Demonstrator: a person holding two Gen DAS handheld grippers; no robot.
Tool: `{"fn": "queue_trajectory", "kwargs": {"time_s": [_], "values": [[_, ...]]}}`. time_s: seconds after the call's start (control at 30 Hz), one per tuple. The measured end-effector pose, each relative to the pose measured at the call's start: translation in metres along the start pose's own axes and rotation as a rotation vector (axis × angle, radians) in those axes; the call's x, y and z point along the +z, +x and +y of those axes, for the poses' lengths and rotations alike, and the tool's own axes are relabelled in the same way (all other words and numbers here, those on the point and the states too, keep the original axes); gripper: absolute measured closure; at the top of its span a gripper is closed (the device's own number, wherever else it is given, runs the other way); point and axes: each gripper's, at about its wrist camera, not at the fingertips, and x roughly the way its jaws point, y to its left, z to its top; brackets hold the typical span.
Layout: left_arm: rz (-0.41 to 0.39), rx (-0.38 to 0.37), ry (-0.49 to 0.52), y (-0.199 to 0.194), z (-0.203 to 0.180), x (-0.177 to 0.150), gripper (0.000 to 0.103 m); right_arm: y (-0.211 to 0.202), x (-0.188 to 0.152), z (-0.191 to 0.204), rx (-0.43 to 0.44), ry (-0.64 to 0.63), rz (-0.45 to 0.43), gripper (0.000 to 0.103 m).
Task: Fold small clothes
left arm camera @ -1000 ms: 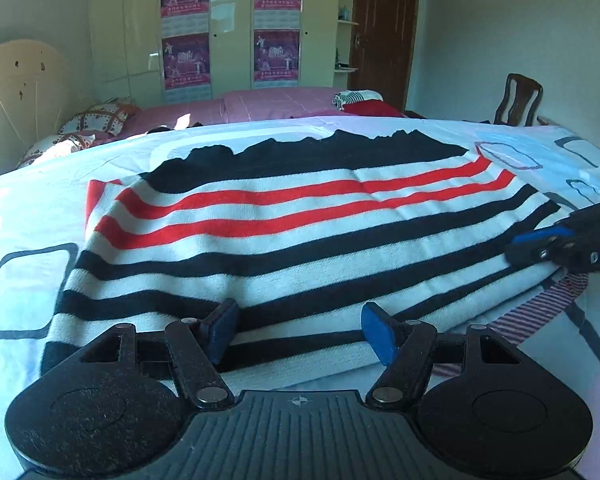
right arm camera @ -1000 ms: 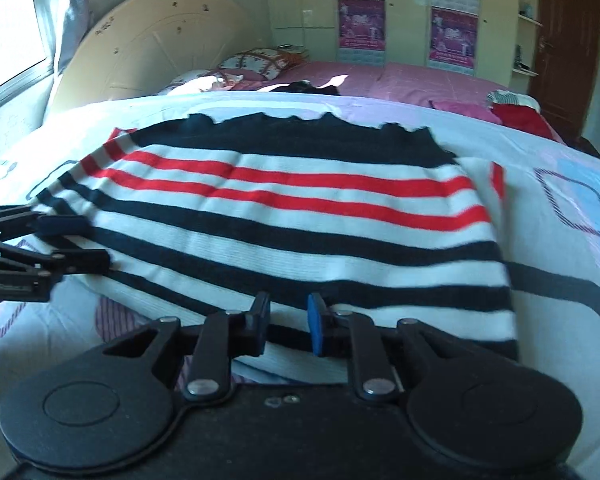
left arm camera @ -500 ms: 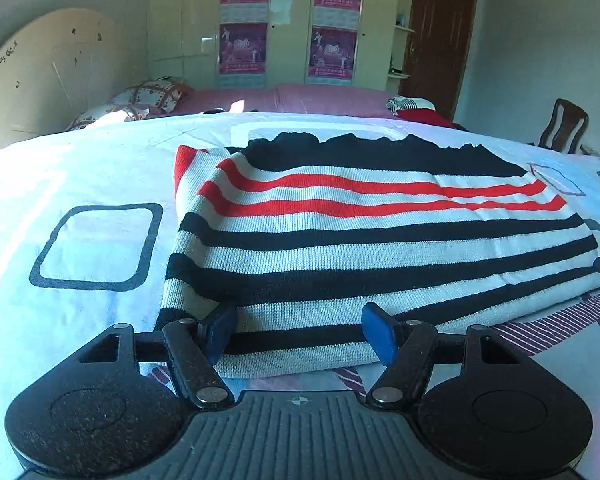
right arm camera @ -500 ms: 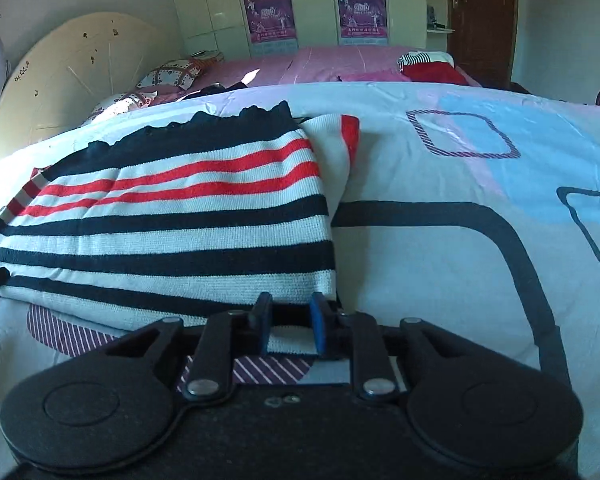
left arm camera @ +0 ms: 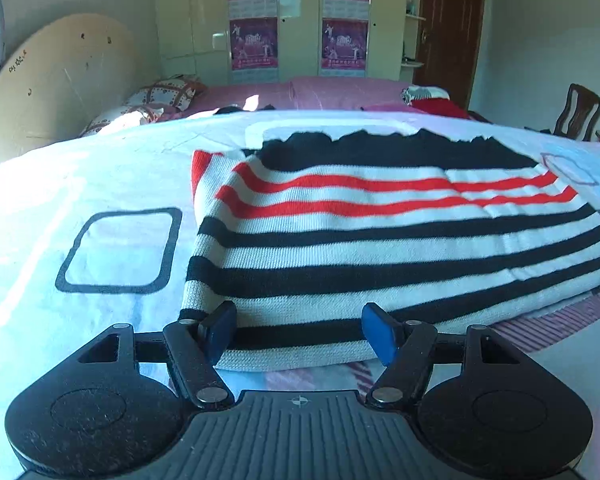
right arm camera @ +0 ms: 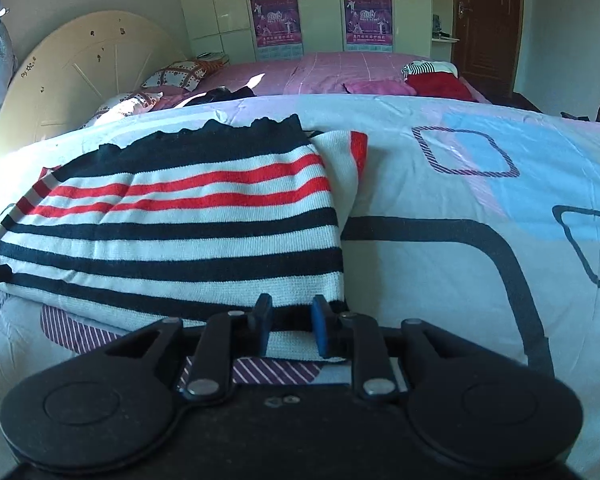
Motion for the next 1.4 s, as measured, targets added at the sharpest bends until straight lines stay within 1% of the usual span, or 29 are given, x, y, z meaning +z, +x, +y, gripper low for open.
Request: {"fn": "queue_trajectory", "kwargs": {"time_s": [0.03, 0.07, 0.17, 0.3, 0.33, 0.4, 0.43, 0.47, 0.53, 0.6, 0.63, 0.7, 0.8, 0.87, 0.93, 1.1, 1.27, 1.3, 1.33, 1.37, 1.4], "values": [[-0.001, -0.006, -0.005, 0.002, 0.002, -0.003, 0.034, 0.007, -0.003, -0.002, -0.004, 0.001, 0.024, 0.082], [-0.005, -0.007, -0.004, 0.003, 0.002, -0.004, 0.034, 0.008, -0.005, -0.004, 0.003, 0.007, 0.011, 0.082], [0.005, -0.002, -0.003, 0.002, 0.001, -0.001, 0.034, 0.008, -0.002, -0.003, 0.001, -0.001, 0.02, 0.082], [-0.011, 0.007, -0.035, -0.015, 0.006, -0.002, 0.034, 0.007, -0.001, -0.005, 0.015, 0.003, 0.023, 0.081], [-0.022, -0.002, -0.063, -0.024, 0.011, -0.004, 0.034, 0.003, 0.001, -0.006, 0.018, 0.013, 0.019, 0.081], [-0.028, -0.02, -0.144, -0.036, 0.02, -0.011, 0.034, -0.008, 0.003, -0.008, 0.037, 0.037, -0.023, 0.08], [-0.036, -0.062, -0.204, -0.041, 0.027, -0.016, 0.034, -0.015, 0.003, -0.008, 0.046, 0.045, -0.044, 0.08], [-0.036, -0.112, -0.269, -0.042, 0.033, -0.021, 0.034, -0.017, 0.004, -0.008, 0.057, 0.05, -0.052, 0.083], [-0.028, -0.202, -0.408, -0.036, 0.044, -0.029, 0.034, -0.019, 0.006, -0.005, 0.085, 0.057, -0.074, 0.085], [-0.025, -0.256, -0.535, -0.027, 0.054, -0.038, 0.034, -0.019, 0.011, 0.002, 0.103, 0.048, -0.094, 0.087], [-0.022, -0.272, -0.586, -0.021, 0.057, -0.042, 0.034, -0.018, 0.013, 0.006, 0.111, 0.044, -0.097, 0.087], [-0.027, -0.285, -0.649, -0.013, 0.061, -0.049, 0.034, -0.015, 0.017, 0.013, 0.129, 0.034, -0.102, 0.088], [-0.057, -0.329, -0.753, -0.004, 0.066, -0.06, 0.034, -0.009, 0.022, 0.024, 0.145, 0.014, -0.103, 0.088], [-0.074, -0.354, -0.809, 0.002, 0.07, -0.064, 0.034, -0.004, 0.024, 0.03, 0.158, 0.008, -0.101, 0.088], [-0.084, -0.367, -0.841, 0.01, 0.072, -0.063, 0.034, 0.002, 0.027, 0.035, 0.174, 0.004, -0.096, 0.088], [-0.125, -0.365, -0.886, 0.027, 0.065, -0.058, 0.035, 0.013, 0.034, 0.052, 0.219, -0.02, -0.1, 0.088], [-0.162, -0.369, -0.926, 0.045, 0.062, -0.049, 0.035, 0.021, 0.043, 0.069, 0.244, -0.044, -0.106, 0.088], [-0.157, -0.366, -0.92, 0.051, 0.062, -0.043, 0.039, 0.023, 0.045, 0.072, 0.251, -0.047, -0.109, 0.088], [-0.149, -0.356, -0.908, 0.057, 0.061, -0.037, 0.046, 0.025, 0.047, 0.074, 0.257, -0.048, -0.109, 0.088], [-0.135, -0.348, -0.904, 0.063, 0.06, -0.034, 0.07, 0.029, 0.049, 0.077, 0.264, -0.049, -0.106, 0.088], [-0.113, -0.342, -0.911, 0.071, 0.061, -0.032, 0.088, 0.032, 0.051, 0.081, 0.274, -0.052, -0.102, 0.088]]}}
